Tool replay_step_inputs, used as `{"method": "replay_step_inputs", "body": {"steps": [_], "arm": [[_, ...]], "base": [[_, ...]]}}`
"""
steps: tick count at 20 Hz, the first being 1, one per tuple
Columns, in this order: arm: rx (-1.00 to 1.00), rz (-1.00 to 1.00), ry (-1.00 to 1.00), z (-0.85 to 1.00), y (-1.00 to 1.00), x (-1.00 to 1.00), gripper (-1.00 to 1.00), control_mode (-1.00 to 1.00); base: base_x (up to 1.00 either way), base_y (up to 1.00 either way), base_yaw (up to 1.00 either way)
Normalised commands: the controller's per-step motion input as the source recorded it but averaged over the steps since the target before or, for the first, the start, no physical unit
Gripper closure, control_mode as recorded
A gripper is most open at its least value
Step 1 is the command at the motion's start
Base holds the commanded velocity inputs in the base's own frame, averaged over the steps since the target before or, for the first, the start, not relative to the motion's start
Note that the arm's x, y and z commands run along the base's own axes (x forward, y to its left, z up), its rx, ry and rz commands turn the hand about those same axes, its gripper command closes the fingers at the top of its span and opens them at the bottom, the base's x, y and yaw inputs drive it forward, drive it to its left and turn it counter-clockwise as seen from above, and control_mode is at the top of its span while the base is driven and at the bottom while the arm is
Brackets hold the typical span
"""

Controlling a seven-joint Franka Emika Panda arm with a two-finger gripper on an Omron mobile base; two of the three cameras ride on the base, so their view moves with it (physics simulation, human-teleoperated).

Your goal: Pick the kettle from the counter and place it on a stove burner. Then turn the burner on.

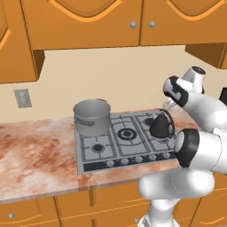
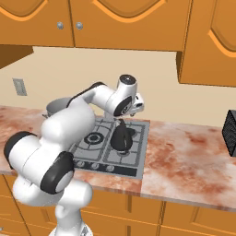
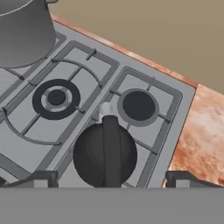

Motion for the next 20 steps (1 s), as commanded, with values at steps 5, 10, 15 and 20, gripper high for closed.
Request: {"method": "replay_step_inputs", "body": {"steps": [5,10,15,20], "arm": [[0.02,0.00,0.01,0.28,0.00,-0.87,-1.00,-1.00],[0.00,-0.01,0.03,-0.22,0.04,-0.99,-1.00,-1.00],[0.00,-0.10,0.10,-0.48,0.26,-0.68,-1.00,-1.00],[0.00,-0.26,0.17,-0.57,0.18,-0.19,-1.00,-1.00]], "base": [[0.00,0.00,0.00],[0.00,0.00,0.00],[0.00,0.00,0.00],[0.00,0.00,0.00]]}}
